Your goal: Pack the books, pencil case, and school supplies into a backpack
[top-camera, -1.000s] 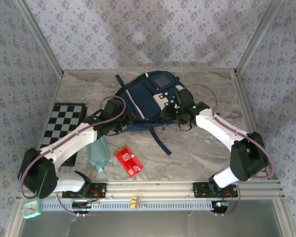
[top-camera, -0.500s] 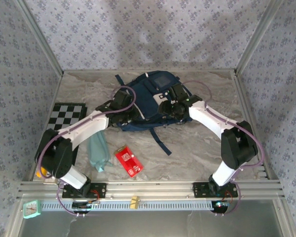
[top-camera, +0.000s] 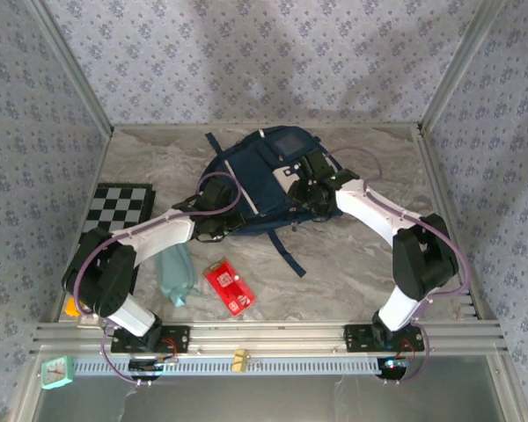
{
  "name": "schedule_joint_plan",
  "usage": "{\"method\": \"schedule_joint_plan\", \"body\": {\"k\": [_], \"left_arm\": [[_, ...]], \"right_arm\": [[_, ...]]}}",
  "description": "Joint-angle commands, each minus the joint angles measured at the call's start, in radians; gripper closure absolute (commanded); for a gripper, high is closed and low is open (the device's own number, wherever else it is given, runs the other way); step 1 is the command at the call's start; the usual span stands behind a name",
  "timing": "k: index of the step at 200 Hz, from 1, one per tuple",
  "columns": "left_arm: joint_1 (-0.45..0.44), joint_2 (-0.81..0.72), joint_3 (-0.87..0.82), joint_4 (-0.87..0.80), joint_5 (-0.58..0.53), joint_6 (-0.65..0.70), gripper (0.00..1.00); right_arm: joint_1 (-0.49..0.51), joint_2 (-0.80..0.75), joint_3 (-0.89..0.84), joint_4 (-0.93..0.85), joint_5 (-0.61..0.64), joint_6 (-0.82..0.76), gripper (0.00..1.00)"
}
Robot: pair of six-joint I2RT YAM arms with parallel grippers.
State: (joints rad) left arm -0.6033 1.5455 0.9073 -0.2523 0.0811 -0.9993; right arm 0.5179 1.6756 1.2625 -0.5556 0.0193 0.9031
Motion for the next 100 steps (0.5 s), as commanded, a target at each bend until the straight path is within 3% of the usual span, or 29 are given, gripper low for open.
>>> {"method": "schedule_joint_plan", "body": {"k": [1,47,100], "left_arm": [[-0.014,-0.031,-0.023,-0.039,-0.022,-0.001,0.77],[-0.045,-0.033,-0.037,-0.071,-0.048,0.005,0.78],[-0.046,-0.022,-0.044,-0.06,-0.046,0.018,0.78]], "right_arm": [[0.015,0.047,0.05,-0.056,0.06,0.086,0.37],[0.052,0.108,0.148,-0.126,0.144,0.121,0.37],[0.069,0.175,0.171,-0.001,-0.009,0.134,0.38]]}}
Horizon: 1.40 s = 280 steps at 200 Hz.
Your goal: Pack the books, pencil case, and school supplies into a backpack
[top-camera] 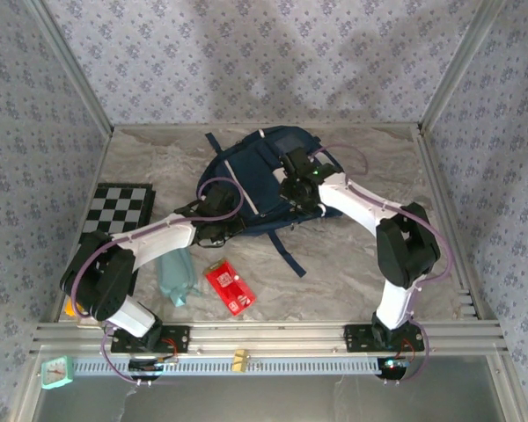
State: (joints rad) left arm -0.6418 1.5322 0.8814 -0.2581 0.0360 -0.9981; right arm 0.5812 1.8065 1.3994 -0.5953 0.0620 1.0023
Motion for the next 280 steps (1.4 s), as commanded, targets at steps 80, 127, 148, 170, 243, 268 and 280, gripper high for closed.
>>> {"method": "schedule_joint_plan", "body": {"k": [80,127,148,170,243,268,280], "left_arm": [[-0.006,-0.006,-0.007,-0.072,0.004,0.031,0.77],[-0.003,-0.028,-0.04,-0.116,-0.021,0.063,0.77],[0.008,-0.033,-0.045,-0.114,-0.024,0.078,0.77],[0.047,-0.009,-0.026,-0.092,-0.015,0.1,0.77],[0.131,0.121,0.17,-0.017,0.011,0.216,0.78],[0.161,0.182,0.235,0.004,0.011,0.24,0.79],[0.171,0.211,0.266,0.01,0.029,0.255,0.8]], "right_arm": [[-0.015,0.201,0.159,0.041,-0.112,-0.063,0.6],[-0.047,0.144,0.126,0.144,-0.196,-0.156,0.89],[-0.072,0.097,0.095,0.199,-0.254,-0.151,1.0],[-0.091,0.038,0.046,0.269,-0.317,-0.108,1.0],[-0.125,-0.226,-0.142,0.438,-0.323,0.076,1.0],[-0.128,-0.309,-0.194,0.532,-0.312,0.148,1.0],[-0.123,-0.335,-0.198,0.561,-0.291,0.157,1.0]]}}
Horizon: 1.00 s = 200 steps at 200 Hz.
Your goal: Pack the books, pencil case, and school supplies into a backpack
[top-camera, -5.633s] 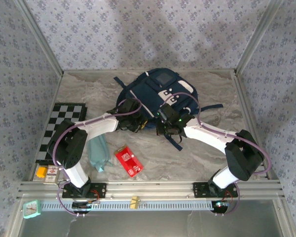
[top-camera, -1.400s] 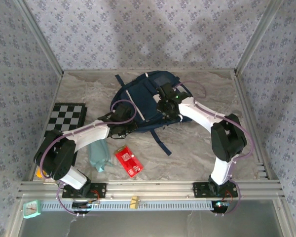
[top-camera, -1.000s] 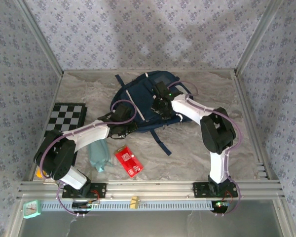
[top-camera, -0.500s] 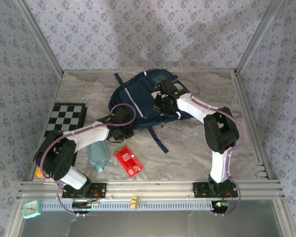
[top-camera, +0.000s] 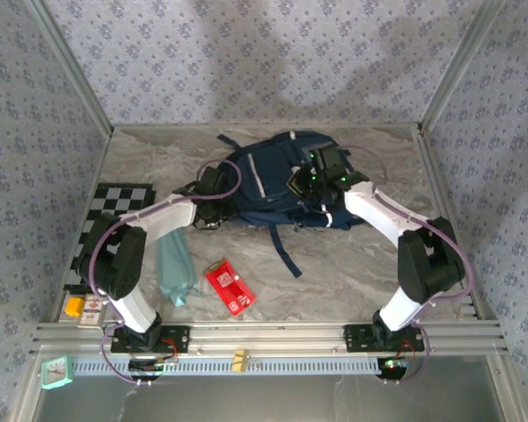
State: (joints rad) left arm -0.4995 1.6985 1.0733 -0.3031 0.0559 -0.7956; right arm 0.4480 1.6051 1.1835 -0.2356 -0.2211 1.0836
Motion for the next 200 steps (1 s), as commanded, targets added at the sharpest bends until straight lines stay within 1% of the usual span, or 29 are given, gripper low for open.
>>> {"method": "schedule_joint_plan", "body": {"k": [1,14,19,39,55,71,83,98,111,121,131,148,165,180,193,200], "left_arm": [[0.03,0.048,0.077,0.055,0.011,0.054,0.8],[0.037,0.075,0.107,0.061,0.013,0.08,0.8],[0.041,0.085,0.117,0.061,0.013,0.09,0.8],[0.058,0.096,0.143,0.034,0.041,0.119,0.82],[0.059,0.049,0.113,0.018,0.025,0.139,0.82],[0.059,-0.02,0.082,-0.052,-0.027,0.117,0.81],[0.048,-0.085,0.04,-0.048,-0.01,0.096,0.8],[-0.01,-0.162,-0.006,-0.018,-0.01,0.065,0.77],[-0.096,-0.204,-0.007,-0.003,-0.031,0.073,0.75],[-0.165,-0.221,0.006,0.008,-0.061,0.085,0.75],[-0.231,-0.232,0.012,0.052,-0.071,0.107,0.75],[-0.316,-0.236,0.019,0.133,-0.088,0.131,0.73],[-0.377,-0.206,0.055,0.169,-0.067,0.162,0.72],[-0.427,-0.177,0.081,0.19,-0.061,0.205,0.71],[-0.462,-0.16,0.086,0.227,-0.074,0.241,0.65],[-0.47,-0.144,0.102,0.229,-0.083,0.246,0.63]], "right_arm": [[0.01,-0.135,0.018,0.204,-0.006,0.076,1.0],[0.016,-0.145,0.018,0.21,0.018,0.075,1.0],[0.018,-0.144,-0.019,0.216,0.026,0.079,1.0],[0.019,-0.148,-0.049,0.258,0.057,0.077,1.0],[0.01,-0.149,-0.069,0.272,0.063,0.086,1.0],[0.012,-0.164,-0.105,0.301,0.08,0.095,1.0],[0.013,-0.173,-0.115,0.292,0.093,0.102,1.0],[0.008,-0.177,-0.128,0.305,0.09,0.119,1.0],[0.009,-0.186,-0.134,0.316,0.092,0.139,1.0],[0.009,-0.197,-0.139,0.331,0.097,0.154,1.0],[0.01,-0.21,-0.145,0.359,0.099,0.162,1.0],[0.004,-0.233,-0.139,0.373,0.097,0.183,1.0],[0.006,-0.252,-0.127,0.379,0.104,0.189,1.0],[0.007,-0.251,-0.102,0.339,0.099,0.193,1.0],[0.008,-0.251,-0.097,0.319,0.099,0.198,1.0],[0.005,-0.252,-0.1,0.312,0.101,0.203,1.0]]}}
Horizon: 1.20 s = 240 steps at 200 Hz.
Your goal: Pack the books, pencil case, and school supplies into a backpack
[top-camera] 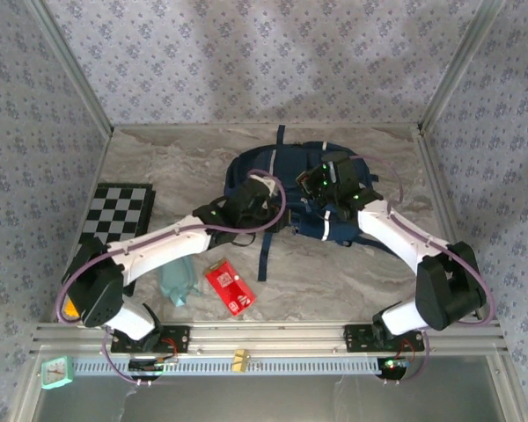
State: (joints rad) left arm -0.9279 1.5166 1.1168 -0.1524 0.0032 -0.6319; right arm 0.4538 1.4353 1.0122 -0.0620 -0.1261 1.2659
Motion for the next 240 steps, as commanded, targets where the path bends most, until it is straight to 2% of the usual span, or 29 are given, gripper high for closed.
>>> {"method": "schedule_joint_plan", "body": {"k": [1,15,35,55,79,111,130,145,165,196,240], "left_arm": [[-0.043,0.04,0.061,0.079,-0.031,0.084,0.63],[-0.05,0.083,0.097,0.094,-0.016,0.097,0.6],[-0.065,0.157,0.134,0.096,-0.065,0.098,0.57],[-0.077,0.201,0.123,0.182,-0.056,0.141,0.51],[-0.106,0.23,0.146,0.165,-0.252,0.129,0.48],[-0.109,0.276,0.175,0.173,-0.333,0.071,0.43],[-0.121,0.307,0.206,0.112,-0.448,0.033,0.42],[-0.12,0.305,0.172,0.144,-0.491,0.026,0.42],[-0.103,0.286,0.135,0.159,-0.494,0.018,0.43],[-0.074,0.209,0.045,0.165,-0.521,0.012,0.51],[-0.03,0.067,-0.092,0.212,-0.42,0.076,0.6]], "right_arm": [[-0.001,-0.083,0.071,0.138,0.006,0.022,1.0],[0.001,-0.085,0.061,0.128,0.02,0.043,1.0],[0.0,-0.088,0.037,0.156,0.024,0.09,1.0],[0.001,-0.084,0.058,0.127,0.027,0.095,1.0],[0.006,-0.085,0.068,0.127,0.034,0.11,1.0],[0.008,-0.078,0.073,0.136,0.044,0.138,1.0],[0.008,-0.076,0.067,0.152,0.055,0.163,1.0],[0.0,-0.073,0.073,0.155,0.054,0.171,1.0],[-0.006,-0.075,0.083,0.149,0.056,0.173,1.0],[-0.013,-0.065,0.111,0.133,0.061,0.154,1.0],[-0.014,-0.037,0.135,0.132,0.053,0.151,1.0]]}}
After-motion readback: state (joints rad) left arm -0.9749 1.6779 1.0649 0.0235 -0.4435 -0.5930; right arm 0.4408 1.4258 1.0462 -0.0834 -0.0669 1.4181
